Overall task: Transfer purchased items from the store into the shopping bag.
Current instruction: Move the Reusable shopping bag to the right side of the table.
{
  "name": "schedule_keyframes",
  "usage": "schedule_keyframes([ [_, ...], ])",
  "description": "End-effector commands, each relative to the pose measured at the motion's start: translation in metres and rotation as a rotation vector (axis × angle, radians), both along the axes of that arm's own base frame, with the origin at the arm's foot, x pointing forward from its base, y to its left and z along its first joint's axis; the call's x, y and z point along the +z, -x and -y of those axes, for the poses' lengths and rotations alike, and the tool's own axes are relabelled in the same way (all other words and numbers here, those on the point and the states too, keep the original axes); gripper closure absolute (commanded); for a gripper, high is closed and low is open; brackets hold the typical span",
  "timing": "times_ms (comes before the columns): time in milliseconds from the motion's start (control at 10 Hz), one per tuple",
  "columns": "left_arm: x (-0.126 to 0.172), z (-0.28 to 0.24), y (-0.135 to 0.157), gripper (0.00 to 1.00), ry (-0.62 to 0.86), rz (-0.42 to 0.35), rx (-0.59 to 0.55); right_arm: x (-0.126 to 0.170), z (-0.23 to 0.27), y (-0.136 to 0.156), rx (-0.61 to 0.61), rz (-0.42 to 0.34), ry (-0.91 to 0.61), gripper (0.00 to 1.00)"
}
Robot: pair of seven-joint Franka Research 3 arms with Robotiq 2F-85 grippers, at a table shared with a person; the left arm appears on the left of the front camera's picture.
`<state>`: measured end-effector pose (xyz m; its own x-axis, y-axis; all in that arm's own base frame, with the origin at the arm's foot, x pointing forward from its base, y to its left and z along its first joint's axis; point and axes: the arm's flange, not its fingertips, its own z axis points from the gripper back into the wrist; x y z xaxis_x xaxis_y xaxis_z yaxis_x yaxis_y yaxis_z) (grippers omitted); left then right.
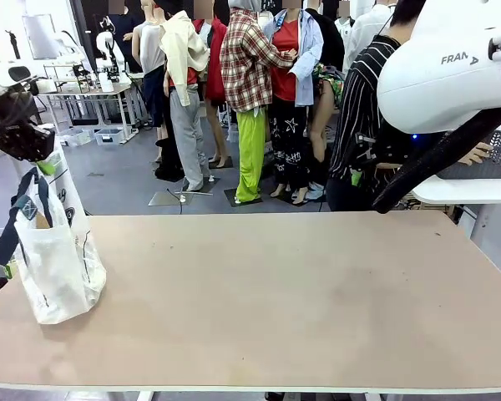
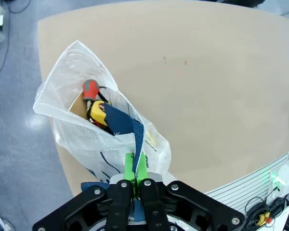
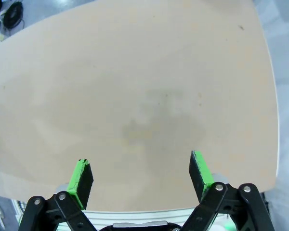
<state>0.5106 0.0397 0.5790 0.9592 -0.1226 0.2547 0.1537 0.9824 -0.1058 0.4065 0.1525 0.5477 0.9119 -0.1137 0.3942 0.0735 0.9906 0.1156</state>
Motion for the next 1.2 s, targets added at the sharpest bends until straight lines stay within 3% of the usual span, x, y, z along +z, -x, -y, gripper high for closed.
schedule_keyframes([
  [0,-0.001,-0.004,-0.012,1.00,-0.029,-0.040,0.028,0.000,0.000,-0.003,0.017,0.000,-0.012,0.00],
  [100,-0.004,-0.007,-0.013,1.00,-0.039,-0.046,0.043,0.000,0.000,-0.003,0.017,0.000,-0.012,0.00],
  [400,0.002,-0.005,-0.008,0.43,-0.032,0.005,0.072,0.000,0.000,-0.003,0.017,0.000,-0.012,0.00],
  [600,0.017,0.000,0.002,0.03,-0.031,0.106,0.106,0.000,0.000,-0.003,0.017,0.000,-0.012,0.00],
  [800,0.035,0.007,0.014,0.00,0.010,0.169,0.143,0.000,0.000,-0.003,0.017,0.000,-0.012,0.00],
  [1000,0.042,0.050,0.023,0.00,0.075,0.246,0.104,0.000,0.000,-0.003,0.017,0.000,-0.012,0.00],
  [1100,0.039,0.084,0.026,0.00,0.121,0.250,0.068,0.000,0.000,-0.003,0.017,0.000,-0.012,0.00],
])
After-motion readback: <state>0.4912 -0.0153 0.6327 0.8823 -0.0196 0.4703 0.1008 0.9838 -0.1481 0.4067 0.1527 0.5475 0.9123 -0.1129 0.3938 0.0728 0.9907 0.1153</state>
